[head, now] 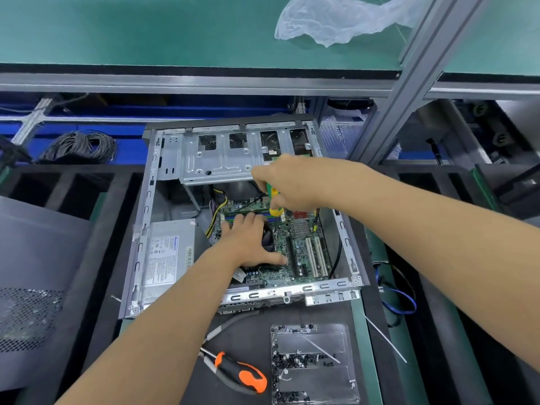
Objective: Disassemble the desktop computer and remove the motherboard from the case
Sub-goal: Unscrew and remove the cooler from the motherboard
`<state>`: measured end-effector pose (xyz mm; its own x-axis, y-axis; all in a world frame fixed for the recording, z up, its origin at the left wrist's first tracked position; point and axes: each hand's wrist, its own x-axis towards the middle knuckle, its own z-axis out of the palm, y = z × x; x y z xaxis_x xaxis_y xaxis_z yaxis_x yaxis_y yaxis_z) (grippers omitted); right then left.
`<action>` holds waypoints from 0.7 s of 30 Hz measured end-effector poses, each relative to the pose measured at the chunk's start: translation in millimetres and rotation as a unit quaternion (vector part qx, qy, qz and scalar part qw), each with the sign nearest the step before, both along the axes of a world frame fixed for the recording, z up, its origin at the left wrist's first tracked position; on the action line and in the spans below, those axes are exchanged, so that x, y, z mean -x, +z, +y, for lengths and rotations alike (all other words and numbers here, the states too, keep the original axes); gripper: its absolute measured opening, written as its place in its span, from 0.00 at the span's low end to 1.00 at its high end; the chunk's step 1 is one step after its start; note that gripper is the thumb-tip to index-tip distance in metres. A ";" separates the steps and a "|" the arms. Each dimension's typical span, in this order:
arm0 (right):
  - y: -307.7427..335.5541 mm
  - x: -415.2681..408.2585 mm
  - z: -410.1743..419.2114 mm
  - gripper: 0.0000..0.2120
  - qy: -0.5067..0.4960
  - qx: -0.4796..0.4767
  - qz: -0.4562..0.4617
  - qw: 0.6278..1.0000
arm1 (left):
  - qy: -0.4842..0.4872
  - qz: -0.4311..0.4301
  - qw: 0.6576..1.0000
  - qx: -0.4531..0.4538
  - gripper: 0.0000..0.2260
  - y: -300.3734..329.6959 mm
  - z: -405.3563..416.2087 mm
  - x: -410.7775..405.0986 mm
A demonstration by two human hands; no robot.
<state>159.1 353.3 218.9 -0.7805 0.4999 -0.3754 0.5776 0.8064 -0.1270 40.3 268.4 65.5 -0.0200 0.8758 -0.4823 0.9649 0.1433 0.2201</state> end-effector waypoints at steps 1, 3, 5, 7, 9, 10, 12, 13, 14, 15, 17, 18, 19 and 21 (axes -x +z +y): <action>2.0 -0.5 1.8 0.11 0.005 0.016 -0.015 1.000 | -0.004 0.010 1.000 -0.001 0.54 -0.1 0.3 -1.3; 5.0 -3.9 5.6 0.12 -0.001 0.032 -0.035 0.999 | -0.013 0.027 1.000 -0.001 0.53 0.9 -0.4 -3.5; 8.4 -7.8 6.4 0.22 -0.044 -0.001 -0.060 0.997 | -0.018 0.034 0.999 0.002 0.53 1.7 -1.1 -4.0; 8.5 -7.3 4.7 0.27 -0.051 -0.092 -0.096 0.990 | -0.020 0.039 0.999 0.000 0.52 2.3 -1.5 -4.4; 6.8 -4.7 2.3 0.23 -0.028 -0.120 -0.094 0.988 | -0.024 0.046 0.999 -0.004 0.52 2.1 -1.4 -5.3; 6.3 -4.5 2.2 0.23 -0.020 -0.111 -0.081 0.990 | -0.025 0.048 0.999 -0.006 0.52 1.6 -1.3 -5.5; 5.6 -4.1 4.1 0.14 0.023 -0.076 -0.061 0.995 | -0.023 0.047 0.999 -0.009 0.52 1.1 -1.4 -5.3; 4.9 -4.5 5.2 0.11 0.054 -0.064 -0.070 0.994 | -0.021 0.046 0.999 -0.010 0.52 0.9 -1.5 -5.2; 3.9 -6.0 7.2 0.11 0.072 -0.052 -0.076 0.993 | -0.022 0.047 0.999 -0.011 0.51 0.7 -1.1 -5.3; 3.1 -7.8 8.9 0.11 0.066 -0.038 -0.074 0.994 | -0.023 0.049 0.998 -0.011 0.51 0.5 -1.0 -5.5; 3.4 -10.3 9.9 0.15 0.020 -0.018 -0.063 0.998 | -0.026 0.053 0.998 -0.010 0.51 0.2 -1.0 -5.8; 3.5 -11.6 9.4 0.18 -0.009 -0.019 -0.060 0.998 | -0.026 0.054 0.998 -0.009 0.51 0.2 -0.8 -5.9; 4.8 -11.5 8.2 0.21 -0.035 -0.028 -0.058 0.997 | -0.026 0.054 0.998 -0.007 0.50 0.4 -0.5 -6.2; 6.7 -8.2 5.8 0.25 -0.059 -0.052 -0.075 0.994 | -0.026 0.059 0.998 -0.002 0.50 0.2 -0.4 -6.8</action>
